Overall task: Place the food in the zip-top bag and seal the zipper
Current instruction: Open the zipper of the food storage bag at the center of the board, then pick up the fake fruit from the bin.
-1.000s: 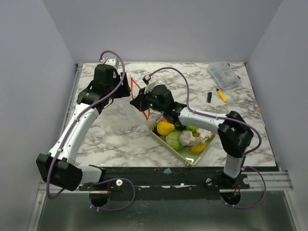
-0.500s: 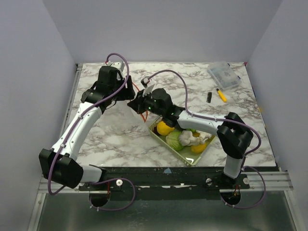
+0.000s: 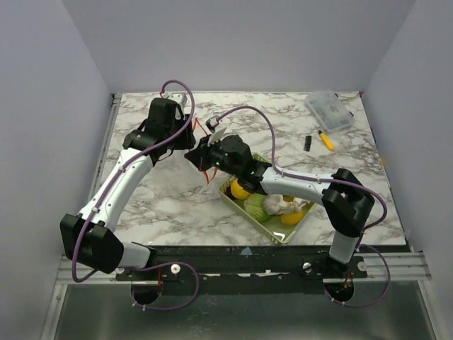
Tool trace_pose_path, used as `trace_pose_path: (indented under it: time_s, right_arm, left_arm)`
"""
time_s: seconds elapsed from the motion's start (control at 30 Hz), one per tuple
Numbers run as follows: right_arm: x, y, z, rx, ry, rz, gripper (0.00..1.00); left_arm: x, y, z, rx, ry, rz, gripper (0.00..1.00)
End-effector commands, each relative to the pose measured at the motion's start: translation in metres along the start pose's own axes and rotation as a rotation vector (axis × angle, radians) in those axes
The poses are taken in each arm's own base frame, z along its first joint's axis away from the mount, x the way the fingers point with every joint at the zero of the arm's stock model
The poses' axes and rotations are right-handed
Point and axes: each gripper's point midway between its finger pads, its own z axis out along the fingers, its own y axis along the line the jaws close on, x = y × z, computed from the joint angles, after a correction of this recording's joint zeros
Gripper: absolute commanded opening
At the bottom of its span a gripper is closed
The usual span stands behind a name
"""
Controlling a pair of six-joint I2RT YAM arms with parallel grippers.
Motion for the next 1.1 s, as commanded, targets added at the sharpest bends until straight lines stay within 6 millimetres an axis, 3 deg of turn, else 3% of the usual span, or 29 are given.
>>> trace_pose_path:
  time_s: [0.0, 0.1, 0.17, 0.2, 0.23, 0.37, 0.63, 0.73, 0.9, 1.07]
  right_arm:
    - [-0.021, 0.008, -0.001, 0.018, -0.063, 0.014, 0.00]
    - [-0.017, 0.004, -0.004, 0.044, -0.040, 0.020, 0.01]
    - [-0.012, -0.003, -0.011, 0.080, -0.009, 0.011, 0.15]
    - [-0.009, -0.007, -0.016, 0.106, 0.007, 0.008, 0.27]
    - [-0.005, -0.011, -0.022, 0.126, 0.025, 0.005, 0.35]
    - [-0.004, -0.018, -0.051, 0.165, 0.038, -0.001, 0.53]
    - [-0.011, -0.014, -0.087, 0.184, 0.080, 0.011, 0.68]
    - [-0.005, -0.031, -0.096, 0.286, 0.120, 0.011, 0.68]
    - [0.025, -0.073, -0.128, 0.504, 0.290, -0.071, 0.71]
    - [0.043, -0.098, -0.160, 0.567, 0.425, -0.256, 0.92]
  left_arm:
    - [0.001, -0.001, -0.003, -0.004, -0.006, 0.032, 0.31]
    - [-0.001, 0.003, -0.005, -0.023, -0.011, 0.050, 0.13]
    - [-0.004, 0.008, -0.007, -0.052, -0.027, 0.057, 0.04]
    - [-0.004, 0.011, -0.007, -0.063, -0.033, 0.061, 0.00]
    - [-0.003, 0.012, -0.007, -0.070, -0.036, 0.063, 0.00]
    - [-0.003, 0.011, -0.007, -0.063, -0.033, 0.063, 0.00]
    - [0.000, 0.012, -0.001, -0.071, -0.010, 0.048, 0.00]
    - [-0.001, 0.015, -0.002, -0.094, 0.000, 0.041, 0.00]
    - [-0.001, 0.013, -0.003, -0.083, -0.008, 0.024, 0.00]
    - [0.001, 0.006, 0.000, -0.047, 0.021, 0.009, 0.00]
